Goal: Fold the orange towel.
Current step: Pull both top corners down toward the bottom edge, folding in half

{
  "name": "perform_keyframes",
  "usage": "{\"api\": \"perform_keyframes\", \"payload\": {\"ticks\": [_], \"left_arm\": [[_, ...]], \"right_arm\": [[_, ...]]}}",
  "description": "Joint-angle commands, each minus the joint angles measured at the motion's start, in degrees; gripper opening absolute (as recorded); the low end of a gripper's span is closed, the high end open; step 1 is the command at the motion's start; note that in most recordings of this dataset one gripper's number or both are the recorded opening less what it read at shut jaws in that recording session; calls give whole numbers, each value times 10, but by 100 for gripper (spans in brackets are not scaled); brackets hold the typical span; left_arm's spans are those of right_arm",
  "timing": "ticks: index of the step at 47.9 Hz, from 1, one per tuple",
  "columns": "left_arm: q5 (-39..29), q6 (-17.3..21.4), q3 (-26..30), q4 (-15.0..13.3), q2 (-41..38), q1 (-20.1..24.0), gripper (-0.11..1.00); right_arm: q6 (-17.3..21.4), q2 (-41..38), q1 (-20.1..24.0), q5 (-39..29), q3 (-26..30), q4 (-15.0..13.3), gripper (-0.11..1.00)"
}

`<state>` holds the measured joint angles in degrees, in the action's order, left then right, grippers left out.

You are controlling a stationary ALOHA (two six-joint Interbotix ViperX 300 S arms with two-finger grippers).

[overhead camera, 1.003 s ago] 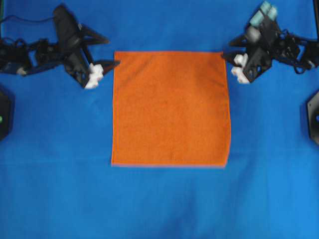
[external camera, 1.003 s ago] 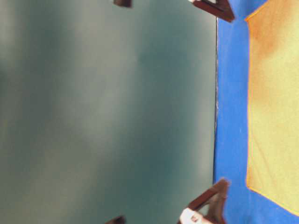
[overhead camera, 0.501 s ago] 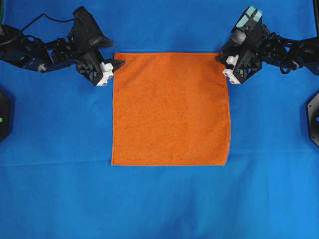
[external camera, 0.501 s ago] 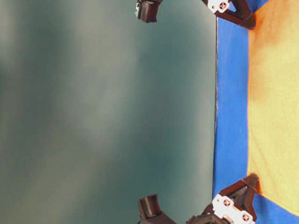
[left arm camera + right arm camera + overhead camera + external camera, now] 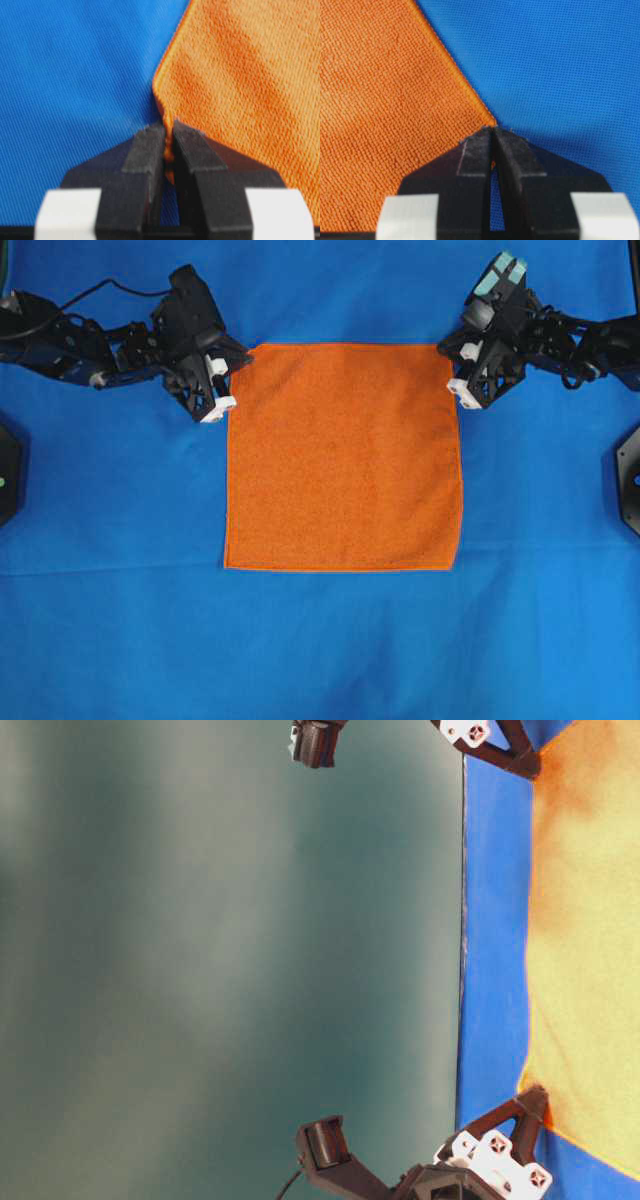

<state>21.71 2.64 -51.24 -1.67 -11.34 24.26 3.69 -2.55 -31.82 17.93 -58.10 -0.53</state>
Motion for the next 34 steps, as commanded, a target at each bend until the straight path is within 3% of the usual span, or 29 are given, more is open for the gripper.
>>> {"api": "perform_keyframes", "payload": {"ticks": [1,17,34], "left_arm": [[-10,3,1,0,7,1,1],[-78,20,11,0,87,1,1],[-100,30,16,0,115,-4,1]], "right_arm": [[2,9,-3,5,2,2,3],[4,72,-3,-15,2,2,3],[6,92,7,-28,-4,4,3]]}}
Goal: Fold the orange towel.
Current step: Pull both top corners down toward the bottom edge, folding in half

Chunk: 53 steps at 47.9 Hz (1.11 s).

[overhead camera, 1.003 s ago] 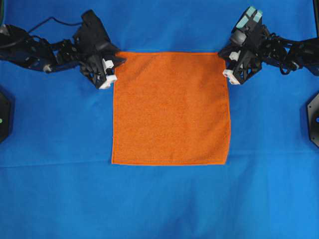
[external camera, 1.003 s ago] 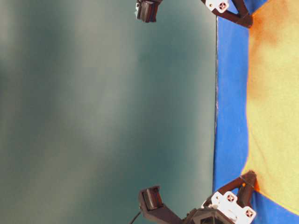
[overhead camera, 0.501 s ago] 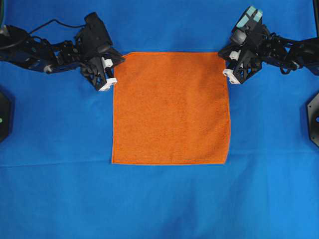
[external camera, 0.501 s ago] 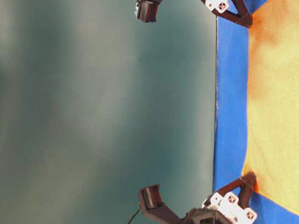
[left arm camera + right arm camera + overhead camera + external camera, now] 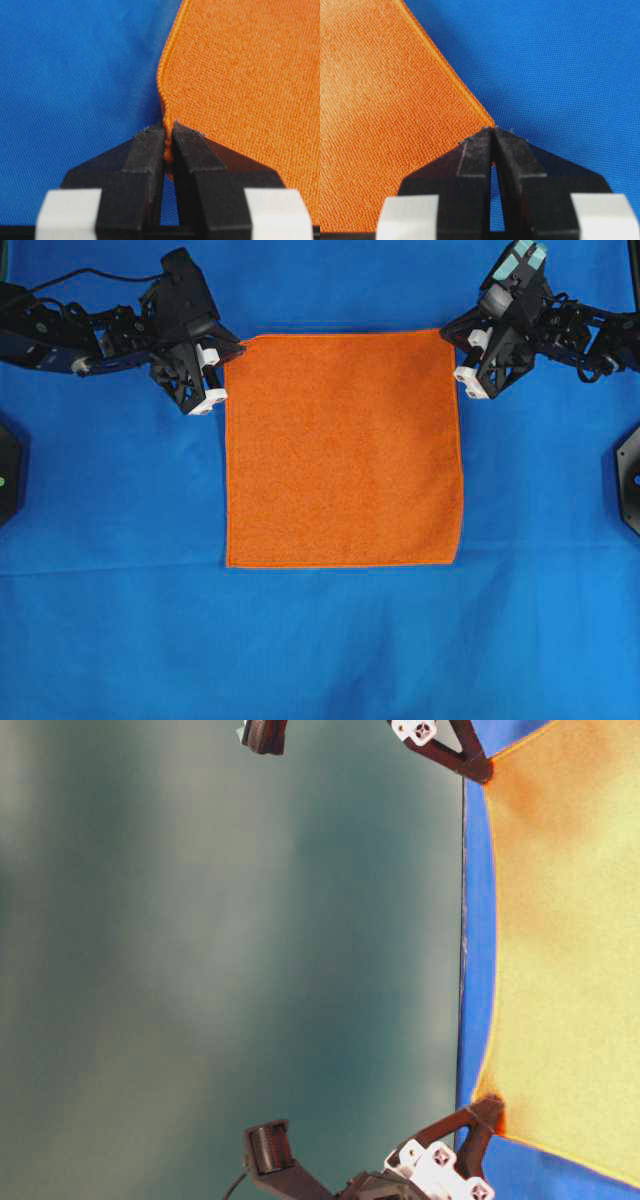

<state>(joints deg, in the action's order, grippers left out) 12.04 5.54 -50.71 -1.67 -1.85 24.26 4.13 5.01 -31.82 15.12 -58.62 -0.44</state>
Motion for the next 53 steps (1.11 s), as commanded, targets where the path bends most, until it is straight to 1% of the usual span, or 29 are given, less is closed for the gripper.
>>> {"api": "perform_keyframes", "payload": {"ticks": [1,7,11,17,22,26,32,37,42,46,53], "left_arm": [[-6,1,11,0,23,-5,1],[-27,-4,9,0,49,-29,1],[-45,-8,3,0,67,-57,1],[-61,-16,-10,0,84,-102,1],[-64,-40,-20,0,90,-150,1],[-65,-66,-25,0,90,-187,1],[-72,-107,-24,0,86,-242,1],[-72,-140,-19,0,81,-283,1],[-73,-163,-15,0,74,-314,1],[-73,-174,-9,0,65,-333,1],[-73,-178,-2,0,46,-345,1]], "right_arm": [[2,19,9,-3,-1,4,3],[2,48,27,-25,-11,11,3],[3,77,51,-48,-19,16,3],[4,122,101,-87,-30,25,3],[16,150,143,-109,-38,36,3],[33,164,183,-124,-44,40,3],[67,165,240,-137,-50,42,3],[87,162,283,-142,-49,42,3],[106,152,317,-142,-48,42,3],[120,140,335,-140,-46,42,3],[142,112,359,-137,-38,42,3]]}}
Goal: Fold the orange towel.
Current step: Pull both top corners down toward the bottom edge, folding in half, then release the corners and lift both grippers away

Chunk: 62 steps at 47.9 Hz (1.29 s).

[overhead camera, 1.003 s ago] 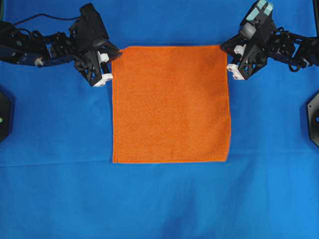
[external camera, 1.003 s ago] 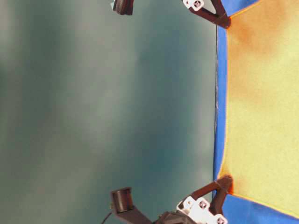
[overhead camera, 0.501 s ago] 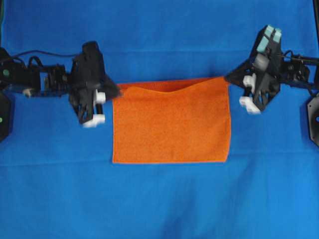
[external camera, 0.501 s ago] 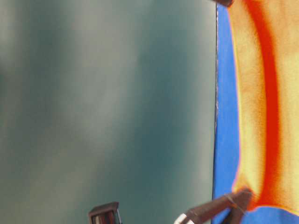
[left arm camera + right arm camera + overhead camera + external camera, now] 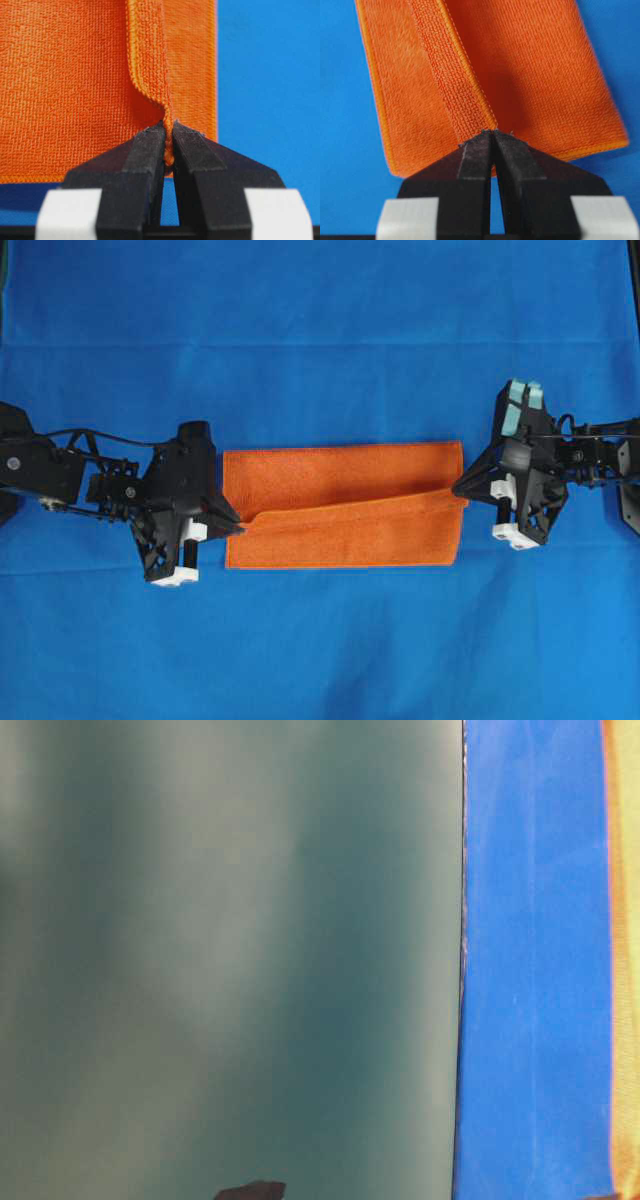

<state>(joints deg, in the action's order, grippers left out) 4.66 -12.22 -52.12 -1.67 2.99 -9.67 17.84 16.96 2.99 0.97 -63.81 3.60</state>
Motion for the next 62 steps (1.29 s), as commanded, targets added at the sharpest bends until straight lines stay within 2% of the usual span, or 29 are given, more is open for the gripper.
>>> {"api": "perform_keyframes", "payload": {"ticks": [1,12,26,30,33,38,40,42,47,53,62], "left_arm": [[1,-1,13,0,-6,-6,1],[4,-1,18,0,-14,-18,1],[4,-1,17,0,-14,-23,4],[3,-2,17,0,-13,-23,17],[1,-2,18,0,-13,-24,32],[0,-1,18,0,-4,-25,65],[-4,1,18,0,5,-25,74],[-8,5,16,0,13,-25,78],[-22,13,11,0,33,-19,74],[-33,33,4,0,55,12,69],[-34,83,4,0,62,79,67]], "right_arm": [[7,-11,12,4,15,2,3],[13,-38,36,7,29,2,3],[23,-40,40,12,31,3,3],[29,-40,42,11,32,3,7],[33,-40,46,10,33,3,25],[33,-38,54,9,33,3,57],[33,-36,54,8,33,3,65],[33,-32,54,8,30,2,68],[23,-11,52,1,30,-3,61],[17,18,34,-11,30,-25,62],[17,45,-49,-30,26,-70,62]]}}
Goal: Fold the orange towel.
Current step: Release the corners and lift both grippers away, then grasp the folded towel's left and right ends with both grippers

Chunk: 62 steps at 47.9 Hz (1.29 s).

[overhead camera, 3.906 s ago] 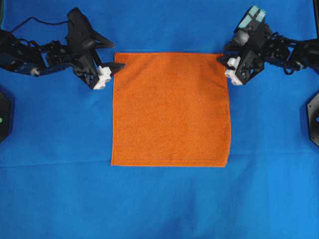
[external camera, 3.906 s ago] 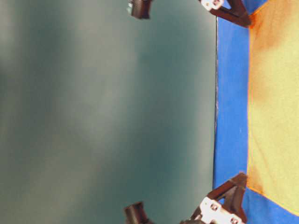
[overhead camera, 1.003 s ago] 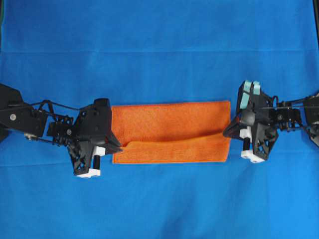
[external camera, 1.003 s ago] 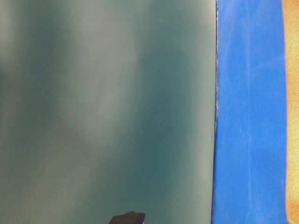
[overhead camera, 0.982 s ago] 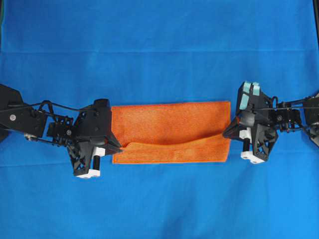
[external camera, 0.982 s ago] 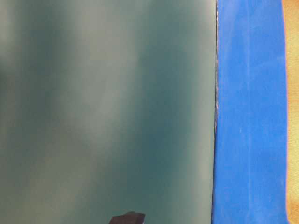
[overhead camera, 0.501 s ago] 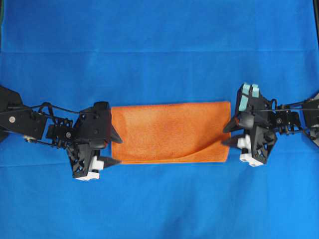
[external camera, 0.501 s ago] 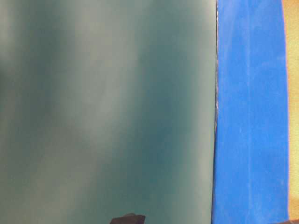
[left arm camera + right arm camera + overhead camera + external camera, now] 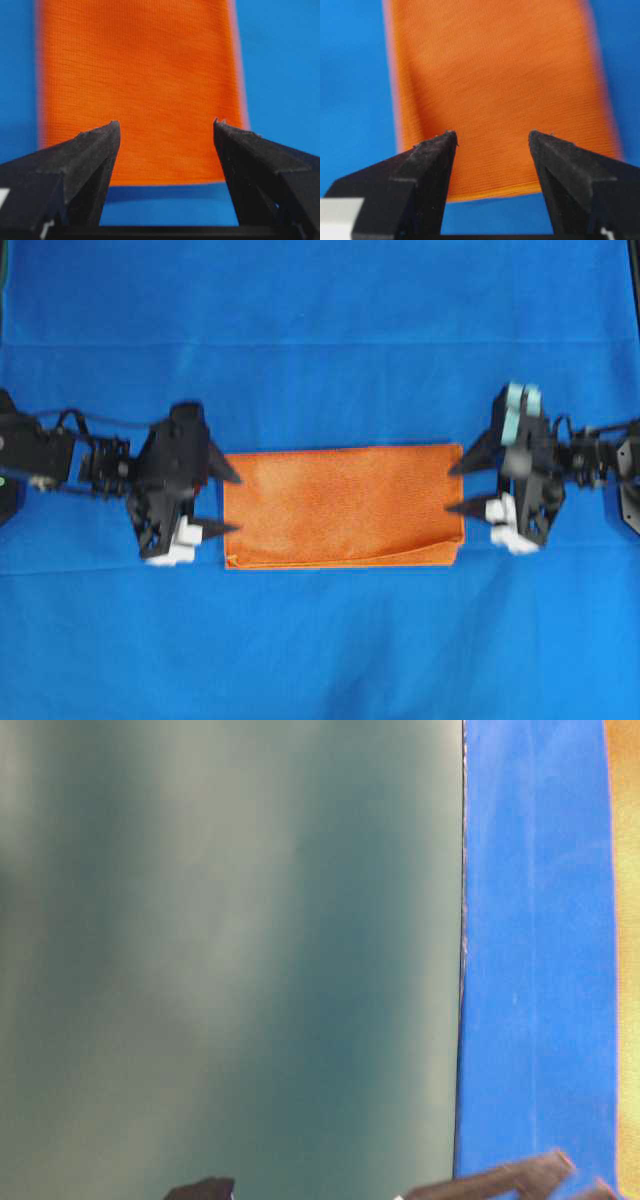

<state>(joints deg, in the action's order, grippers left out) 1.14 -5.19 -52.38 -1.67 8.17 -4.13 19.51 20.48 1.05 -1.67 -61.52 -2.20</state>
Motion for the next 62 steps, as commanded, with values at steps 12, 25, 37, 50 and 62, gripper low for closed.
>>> {"api": "perform_keyframes", "payload": {"ticks": [12,25,37,50,62], "left_arm": [[2,53,6,0,5,91,66],[2,54,11,0,-53,105,67],[-1,43,12,0,-83,100,67],[-21,43,15,0,-83,98,66],[-96,45,48,0,-97,77,41]], "right_arm": [[0,-10,-107,-33,5,-44,62],[0,-63,-116,-23,11,-47,62],[5,-107,-105,-5,17,-46,61],[7,-123,-101,-4,20,-44,61],[5,-123,-80,0,22,-47,43]]}}
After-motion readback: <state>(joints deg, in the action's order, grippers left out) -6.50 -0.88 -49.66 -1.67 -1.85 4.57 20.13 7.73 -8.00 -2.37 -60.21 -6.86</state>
